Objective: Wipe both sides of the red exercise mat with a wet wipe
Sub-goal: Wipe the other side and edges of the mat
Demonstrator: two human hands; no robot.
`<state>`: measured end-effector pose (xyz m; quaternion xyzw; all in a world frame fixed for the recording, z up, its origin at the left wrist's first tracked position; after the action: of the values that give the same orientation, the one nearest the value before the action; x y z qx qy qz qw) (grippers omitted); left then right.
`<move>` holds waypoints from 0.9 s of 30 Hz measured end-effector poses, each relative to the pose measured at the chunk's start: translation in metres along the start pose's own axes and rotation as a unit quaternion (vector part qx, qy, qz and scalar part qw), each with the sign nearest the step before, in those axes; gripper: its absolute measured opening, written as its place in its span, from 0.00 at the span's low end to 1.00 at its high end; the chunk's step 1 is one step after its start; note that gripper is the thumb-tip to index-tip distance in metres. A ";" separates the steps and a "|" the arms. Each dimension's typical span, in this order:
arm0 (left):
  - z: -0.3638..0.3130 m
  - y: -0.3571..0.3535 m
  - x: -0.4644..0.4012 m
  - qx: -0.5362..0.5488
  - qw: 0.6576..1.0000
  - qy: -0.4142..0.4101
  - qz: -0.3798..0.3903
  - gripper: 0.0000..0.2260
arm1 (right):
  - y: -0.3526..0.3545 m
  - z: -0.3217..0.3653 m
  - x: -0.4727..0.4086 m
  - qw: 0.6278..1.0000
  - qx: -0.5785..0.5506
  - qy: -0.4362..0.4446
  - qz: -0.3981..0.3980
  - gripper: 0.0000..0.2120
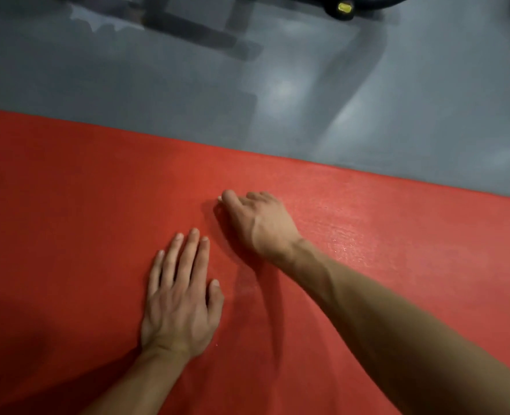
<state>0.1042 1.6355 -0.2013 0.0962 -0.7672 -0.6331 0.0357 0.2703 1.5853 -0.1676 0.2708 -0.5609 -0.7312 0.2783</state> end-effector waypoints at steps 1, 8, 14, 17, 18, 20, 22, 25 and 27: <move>0.000 0.000 0.000 -0.001 1.000 -0.001 -0.003 0.32 | 0.004 -0.013 0.010 1.000 -0.009 0.003 0.009 0.05; -0.002 -0.001 -0.001 0.007 1.000 0.009 -0.014 0.31 | 0.071 -0.236 0.098 0.882 0.051 -0.468 -0.015 0.13; -0.004 0.001 0.001 0.005 1.000 0.010 -0.010 0.31 | 0.030 -0.070 0.116 0.982 -0.037 -0.178 0.052 0.06; -0.004 0.001 0.001 0.006 1.000 0.014 -0.014 0.31 | 0.026 -0.042 0.142 0.995 0.003 -0.021 0.094 0.06; -0.004 0.001 0.001 0.009 1.000 0.013 -0.015 0.31 | 0.031 -0.066 0.142 0.995 0.014 -0.064 0.074 0.07; -0.004 0.001 0.002 0.011 1.000 0.015 -0.022 0.31 | 0.046 -0.131 0.141 0.978 0.029 -0.205 0.009 0.11; -0.005 0.001 0.003 0.010 1.000 0.013 -0.025 0.30 | 0.058 -0.170 0.149 0.951 0.026 -0.305 -0.041 0.14; -0.005 0.003 0.004 0.010 0.999 0.014 -0.028 0.30 | 0.048 -0.125 0.166 0.959 -0.019 -0.280 -0.022 0.09; -0.006 0.003 0.005 0.006 1.000 0.012 -0.027 0.30 | 0.038 -0.061 0.193 0.980 -0.061 -0.190 0.011 0.05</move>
<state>0.1003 1.6297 -0.1974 0.1247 -0.7677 -0.6280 0.0271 0.1829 1.3995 -0.1606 0.1028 -0.5607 -0.7992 0.1907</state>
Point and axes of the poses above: each hand's wrist, its own x-axis away from the middle knuckle, its own y-axis out of the back of the hand, z = x × y, the point moved 7 cm from there along -x, towards the middle knuckle, and after that the axes turned 12 degrees about -y, right-handed, at the moved point
